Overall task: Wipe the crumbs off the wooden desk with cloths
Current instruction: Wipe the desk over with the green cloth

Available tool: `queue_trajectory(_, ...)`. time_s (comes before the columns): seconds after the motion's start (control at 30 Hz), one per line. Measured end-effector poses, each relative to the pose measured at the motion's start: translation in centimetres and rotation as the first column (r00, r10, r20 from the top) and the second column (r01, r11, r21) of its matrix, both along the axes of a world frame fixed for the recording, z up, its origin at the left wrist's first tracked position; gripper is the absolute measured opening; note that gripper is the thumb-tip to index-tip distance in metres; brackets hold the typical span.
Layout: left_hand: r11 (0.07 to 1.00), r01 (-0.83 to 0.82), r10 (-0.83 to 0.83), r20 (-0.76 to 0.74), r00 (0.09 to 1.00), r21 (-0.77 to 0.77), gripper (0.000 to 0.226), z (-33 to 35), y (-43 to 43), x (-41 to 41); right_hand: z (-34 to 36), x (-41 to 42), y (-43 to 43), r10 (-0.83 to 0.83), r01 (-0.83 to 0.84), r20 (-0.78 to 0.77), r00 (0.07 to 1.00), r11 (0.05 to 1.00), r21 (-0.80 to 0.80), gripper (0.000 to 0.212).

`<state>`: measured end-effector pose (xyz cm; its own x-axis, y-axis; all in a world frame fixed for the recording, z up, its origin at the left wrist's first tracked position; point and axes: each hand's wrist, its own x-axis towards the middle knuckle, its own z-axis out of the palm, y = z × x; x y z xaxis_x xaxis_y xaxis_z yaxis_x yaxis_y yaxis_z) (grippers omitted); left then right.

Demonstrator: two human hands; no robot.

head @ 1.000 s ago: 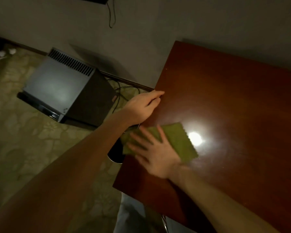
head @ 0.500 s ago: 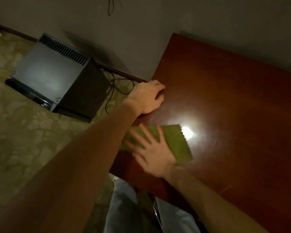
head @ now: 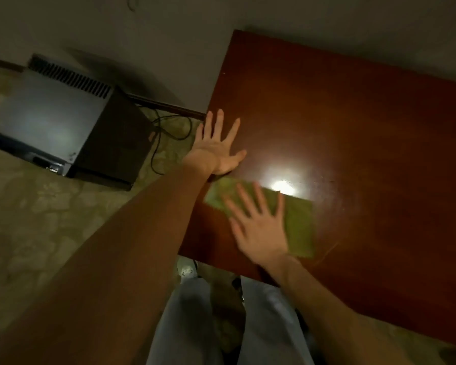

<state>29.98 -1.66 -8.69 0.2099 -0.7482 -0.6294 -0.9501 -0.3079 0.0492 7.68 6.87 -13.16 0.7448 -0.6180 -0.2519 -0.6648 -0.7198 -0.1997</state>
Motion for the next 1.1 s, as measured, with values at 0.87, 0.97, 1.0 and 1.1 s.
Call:
queue_trajectory(0.87,0.963,0.03,-0.04,-0.031,0.999,-0.266,0.085,-3.3,1.4,-0.1,-0.4,-14.2,2.9,-0.862,0.854,-0.009,0.508,0.505,-0.126,0.06)
queue_trajectory(0.97,0.839,0.04,-0.055,-0.011,0.998,-0.543,0.072,-3.6,0.8,-1.5,-0.3,-12.1,4.1,-0.853,0.843,-0.018,0.521,0.518,-0.146,0.061)
queue_trajectory(1.0,0.807,0.032,-0.05,-0.013,0.999,-0.59,0.065,-3.7,0.3,-2.2,-0.3,-10.0,4.4,-0.805,0.795,-0.013,0.594,0.589,-0.141,0.061)
queue_trajectory(1.1,0.759,-0.071,0.028,-0.077,0.997,-0.648,0.051,-3.9,-2.2,-4.6,-0.4,-4.1,3.4,-0.605,0.606,0.052,0.795,0.787,-0.116,0.06)
